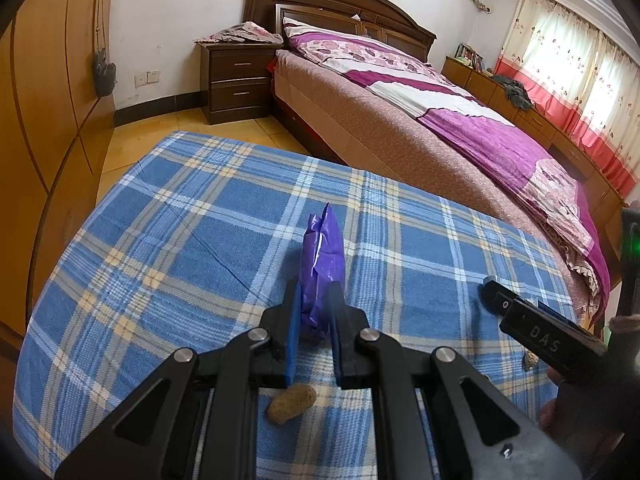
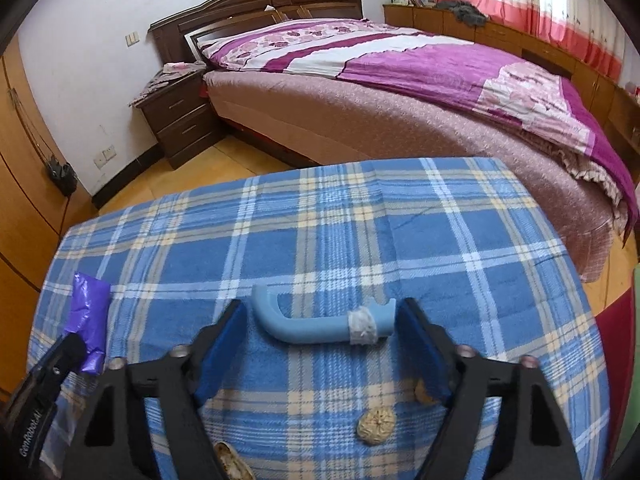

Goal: Collect trash
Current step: 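Grasp the blue plastic tube with the right gripper, then carry the purple wrapper with the left gripper while the right gripper carries the blue tube over the bin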

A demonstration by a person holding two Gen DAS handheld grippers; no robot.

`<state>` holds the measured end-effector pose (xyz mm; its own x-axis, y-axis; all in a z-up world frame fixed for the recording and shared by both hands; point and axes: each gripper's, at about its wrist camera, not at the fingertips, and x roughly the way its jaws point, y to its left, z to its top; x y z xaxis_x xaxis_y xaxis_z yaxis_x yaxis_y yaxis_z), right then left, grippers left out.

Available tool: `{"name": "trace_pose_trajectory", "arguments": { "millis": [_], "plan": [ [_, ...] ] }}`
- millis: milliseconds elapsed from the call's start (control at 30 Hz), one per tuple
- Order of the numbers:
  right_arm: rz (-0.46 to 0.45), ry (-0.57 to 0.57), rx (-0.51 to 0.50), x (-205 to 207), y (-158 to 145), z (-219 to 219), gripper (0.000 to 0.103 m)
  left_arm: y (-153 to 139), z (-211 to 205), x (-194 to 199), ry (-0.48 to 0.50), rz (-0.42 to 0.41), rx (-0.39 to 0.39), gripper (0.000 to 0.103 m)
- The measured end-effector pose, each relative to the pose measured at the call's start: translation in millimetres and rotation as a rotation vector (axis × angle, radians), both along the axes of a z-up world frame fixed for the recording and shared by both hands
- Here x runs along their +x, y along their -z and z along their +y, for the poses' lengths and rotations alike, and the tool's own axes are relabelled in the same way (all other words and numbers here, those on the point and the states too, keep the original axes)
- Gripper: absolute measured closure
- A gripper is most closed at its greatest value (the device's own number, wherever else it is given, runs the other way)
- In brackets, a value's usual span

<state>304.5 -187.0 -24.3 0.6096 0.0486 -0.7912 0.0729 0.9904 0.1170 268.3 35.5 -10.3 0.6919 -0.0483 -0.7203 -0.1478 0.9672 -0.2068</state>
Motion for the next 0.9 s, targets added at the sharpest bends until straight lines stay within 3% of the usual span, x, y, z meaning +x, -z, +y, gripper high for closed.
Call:
{"name": "trace_pose_trajectory", "arguments": {
  "millis": [300,900],
  "plan": [
    [0.0,-0.012,0.062,-13,-7,-4,0.03,-2,-4,-1,0.02,-0.004,-0.019,0.091],
    [-0.105,-0.014,0.162,-97,-80,-53,0.029,-34,-18,-21,0.111,-0.056,-0.071,0.091]
  ]
}}
